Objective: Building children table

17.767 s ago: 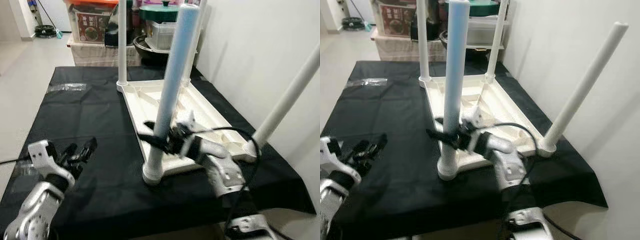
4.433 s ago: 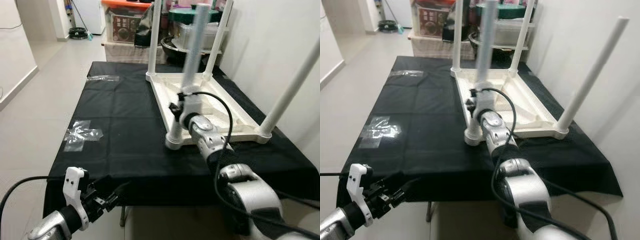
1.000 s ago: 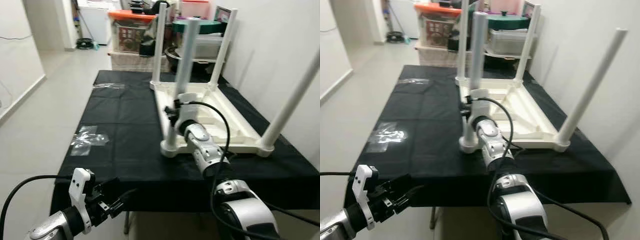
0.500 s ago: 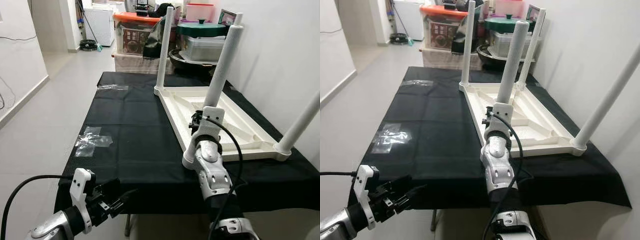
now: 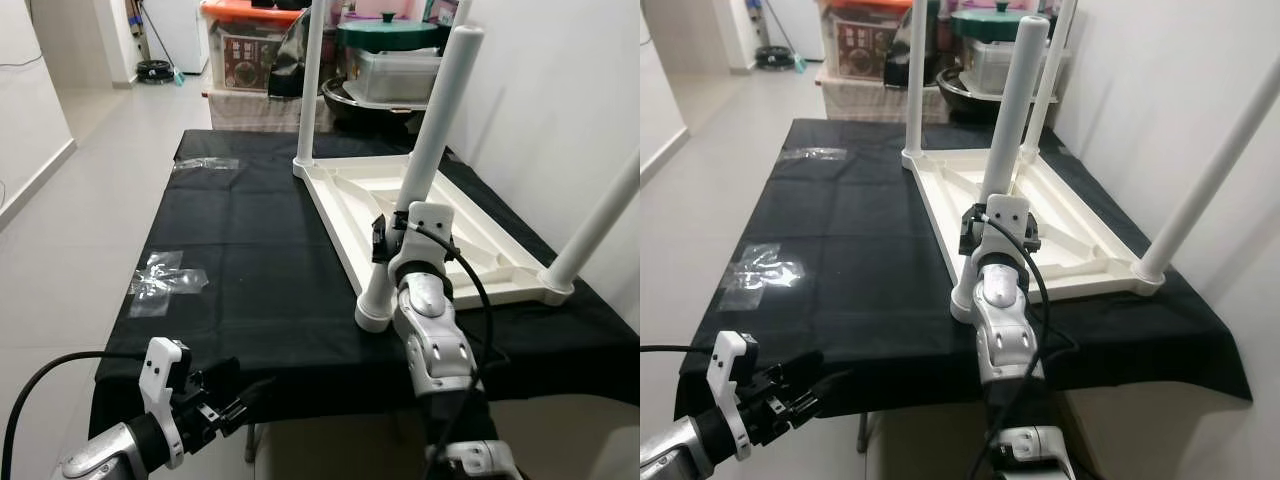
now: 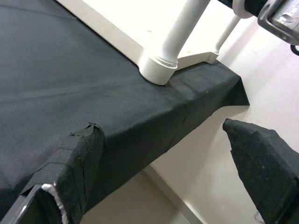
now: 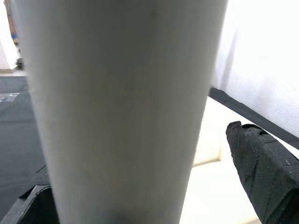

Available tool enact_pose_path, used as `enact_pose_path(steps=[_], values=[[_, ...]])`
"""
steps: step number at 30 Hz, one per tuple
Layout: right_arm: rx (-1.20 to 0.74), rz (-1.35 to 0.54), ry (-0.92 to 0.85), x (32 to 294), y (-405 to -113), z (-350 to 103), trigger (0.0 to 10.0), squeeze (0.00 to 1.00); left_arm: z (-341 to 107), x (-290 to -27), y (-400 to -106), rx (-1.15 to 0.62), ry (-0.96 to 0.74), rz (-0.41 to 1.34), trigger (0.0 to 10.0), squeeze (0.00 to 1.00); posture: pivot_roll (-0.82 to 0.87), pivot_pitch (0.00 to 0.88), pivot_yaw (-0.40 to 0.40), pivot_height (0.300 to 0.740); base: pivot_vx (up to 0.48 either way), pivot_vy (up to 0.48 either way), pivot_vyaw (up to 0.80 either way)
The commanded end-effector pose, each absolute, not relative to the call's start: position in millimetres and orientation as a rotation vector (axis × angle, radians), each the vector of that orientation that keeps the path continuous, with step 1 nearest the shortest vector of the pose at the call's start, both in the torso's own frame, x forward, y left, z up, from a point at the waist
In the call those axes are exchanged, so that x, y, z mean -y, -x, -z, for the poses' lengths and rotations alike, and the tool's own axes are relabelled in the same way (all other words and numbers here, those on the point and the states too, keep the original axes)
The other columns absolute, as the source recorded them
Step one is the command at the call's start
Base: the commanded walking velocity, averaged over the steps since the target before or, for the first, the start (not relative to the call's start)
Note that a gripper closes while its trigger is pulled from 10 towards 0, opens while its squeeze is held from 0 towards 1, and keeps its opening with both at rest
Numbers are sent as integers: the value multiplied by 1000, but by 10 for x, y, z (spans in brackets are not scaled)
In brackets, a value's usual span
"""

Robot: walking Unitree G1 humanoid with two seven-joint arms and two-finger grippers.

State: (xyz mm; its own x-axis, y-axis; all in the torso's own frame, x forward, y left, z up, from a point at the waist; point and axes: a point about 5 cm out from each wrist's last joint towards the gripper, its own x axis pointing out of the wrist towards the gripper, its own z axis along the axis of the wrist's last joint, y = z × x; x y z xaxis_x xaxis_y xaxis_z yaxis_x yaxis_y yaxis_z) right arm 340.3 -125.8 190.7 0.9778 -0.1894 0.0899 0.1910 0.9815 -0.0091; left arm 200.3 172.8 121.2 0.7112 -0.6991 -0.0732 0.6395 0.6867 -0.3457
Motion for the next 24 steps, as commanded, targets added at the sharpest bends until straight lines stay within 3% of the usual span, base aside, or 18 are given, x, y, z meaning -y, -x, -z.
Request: enact_pose_path(steps=[1,8,16,17,24], values=[[89,201,19,1310,-3329,-1920,10000,1000,-1214,-1746,-2008,-209,298,756,10000,0,-23,0,-78,740,0,0,0],[67,120,33,1306,-3177,-1891,10000,1000,-1207,-1769,-1999,-214,294,741,10000,0,-37,0,-76,740,0,0,0],[66,-88,12,1241,-2905,-1857,10000,1000,-1201,-1857,-2046,-184,287,594,10000,0,-56,0,-71,740,0,0,0],[38,-102,41,1250,-2872,-1824,10000,0,-1198,-1862,-2033,-183,291,582,10000,0,-66,0,-69,740,0,0,0],[-289,-87,218,1454,-2800,-1434,10000,0,-1163,-1898,-2022,-182,293,501,10000,0,-68,0,-80,740,0,0,0]])
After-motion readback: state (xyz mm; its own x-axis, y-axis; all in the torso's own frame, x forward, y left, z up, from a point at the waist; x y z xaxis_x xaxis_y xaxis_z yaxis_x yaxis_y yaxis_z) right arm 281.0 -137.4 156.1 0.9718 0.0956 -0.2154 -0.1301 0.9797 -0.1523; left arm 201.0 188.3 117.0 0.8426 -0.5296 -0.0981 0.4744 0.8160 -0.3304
